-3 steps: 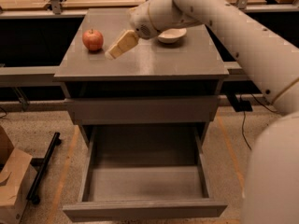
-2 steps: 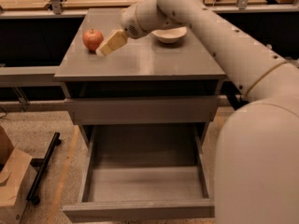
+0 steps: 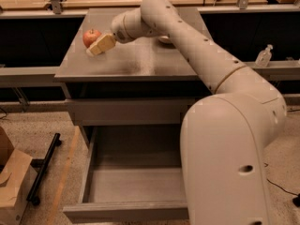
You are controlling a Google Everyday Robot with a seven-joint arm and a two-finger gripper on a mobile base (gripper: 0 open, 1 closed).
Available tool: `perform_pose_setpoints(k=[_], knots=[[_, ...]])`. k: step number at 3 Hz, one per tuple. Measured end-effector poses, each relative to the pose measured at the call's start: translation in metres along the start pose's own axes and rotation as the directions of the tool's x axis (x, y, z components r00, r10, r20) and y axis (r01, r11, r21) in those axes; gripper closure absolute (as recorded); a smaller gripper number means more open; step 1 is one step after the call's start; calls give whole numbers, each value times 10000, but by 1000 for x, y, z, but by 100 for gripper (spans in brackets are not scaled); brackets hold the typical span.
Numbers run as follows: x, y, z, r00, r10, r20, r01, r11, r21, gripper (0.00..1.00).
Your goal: Place apple into middle drawer
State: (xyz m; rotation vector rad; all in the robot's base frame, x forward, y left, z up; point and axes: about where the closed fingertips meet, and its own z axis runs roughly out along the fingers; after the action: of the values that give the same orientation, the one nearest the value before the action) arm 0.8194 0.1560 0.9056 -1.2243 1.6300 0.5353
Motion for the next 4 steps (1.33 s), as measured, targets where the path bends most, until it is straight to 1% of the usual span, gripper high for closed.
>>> perform_pose_setpoints(k=[1,2,3,4], knots=[[3,-5,40,9980,363,511,-342,9986,-404,0],[5,-4,43,9977,435,529,-416,9984,-370,0],[9,-2,58,9928,746,933,-740,9972,-98,0],[5,-13,77,9802,992,1711,-1093,9927,501,0]])
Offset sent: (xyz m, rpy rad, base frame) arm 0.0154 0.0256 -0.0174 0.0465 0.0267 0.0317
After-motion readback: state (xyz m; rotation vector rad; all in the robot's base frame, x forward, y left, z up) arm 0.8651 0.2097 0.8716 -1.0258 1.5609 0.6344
